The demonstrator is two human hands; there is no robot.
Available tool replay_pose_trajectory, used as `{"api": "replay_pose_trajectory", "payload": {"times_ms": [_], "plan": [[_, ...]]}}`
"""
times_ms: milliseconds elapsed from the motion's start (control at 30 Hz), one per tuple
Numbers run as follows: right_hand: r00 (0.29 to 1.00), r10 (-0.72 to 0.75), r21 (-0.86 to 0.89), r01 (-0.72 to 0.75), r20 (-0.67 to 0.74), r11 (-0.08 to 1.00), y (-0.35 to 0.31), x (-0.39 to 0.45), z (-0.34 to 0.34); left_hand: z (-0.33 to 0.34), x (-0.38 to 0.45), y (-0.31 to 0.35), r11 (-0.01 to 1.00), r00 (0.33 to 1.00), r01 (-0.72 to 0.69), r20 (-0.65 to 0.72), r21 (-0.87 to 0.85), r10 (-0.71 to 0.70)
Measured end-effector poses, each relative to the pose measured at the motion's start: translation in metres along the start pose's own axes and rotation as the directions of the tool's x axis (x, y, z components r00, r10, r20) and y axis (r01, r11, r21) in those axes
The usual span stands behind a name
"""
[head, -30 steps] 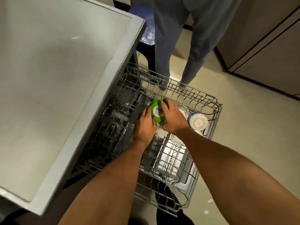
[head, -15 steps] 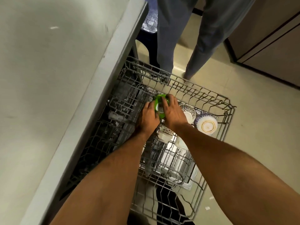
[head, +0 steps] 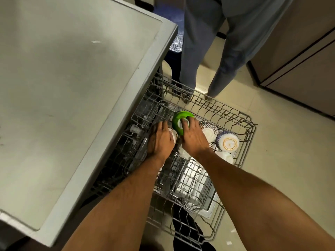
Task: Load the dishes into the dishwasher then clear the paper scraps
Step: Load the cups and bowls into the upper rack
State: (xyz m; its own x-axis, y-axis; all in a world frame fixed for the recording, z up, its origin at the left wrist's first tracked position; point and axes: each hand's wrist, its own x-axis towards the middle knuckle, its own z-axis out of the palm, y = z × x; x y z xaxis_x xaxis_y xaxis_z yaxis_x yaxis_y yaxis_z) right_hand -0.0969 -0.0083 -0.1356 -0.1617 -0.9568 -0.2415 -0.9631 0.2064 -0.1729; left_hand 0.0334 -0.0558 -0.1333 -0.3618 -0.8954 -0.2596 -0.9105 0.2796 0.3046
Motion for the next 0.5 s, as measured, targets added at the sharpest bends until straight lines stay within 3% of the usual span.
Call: {"api": "replay_pose_trajectory", "payload": {"times_ms": [100, 500], "plan": [[1.0, -0.005, -0.002, 0.005, 0.008, 1.0, -0.007, -0.016, -0.003, -0.002, -0.023, -0.01, 0.999, 1.0, -0.02, -0.015, 0.034, 0.021], [0.973, -0.129, -0.052, 0.122, -0.191, 0.991, -0.101, -0.156, -0.06, -0.074, -0.208, -0.049, 0.994, 0.981, -0.074, -0.173, 0.086, 0.088]]}}
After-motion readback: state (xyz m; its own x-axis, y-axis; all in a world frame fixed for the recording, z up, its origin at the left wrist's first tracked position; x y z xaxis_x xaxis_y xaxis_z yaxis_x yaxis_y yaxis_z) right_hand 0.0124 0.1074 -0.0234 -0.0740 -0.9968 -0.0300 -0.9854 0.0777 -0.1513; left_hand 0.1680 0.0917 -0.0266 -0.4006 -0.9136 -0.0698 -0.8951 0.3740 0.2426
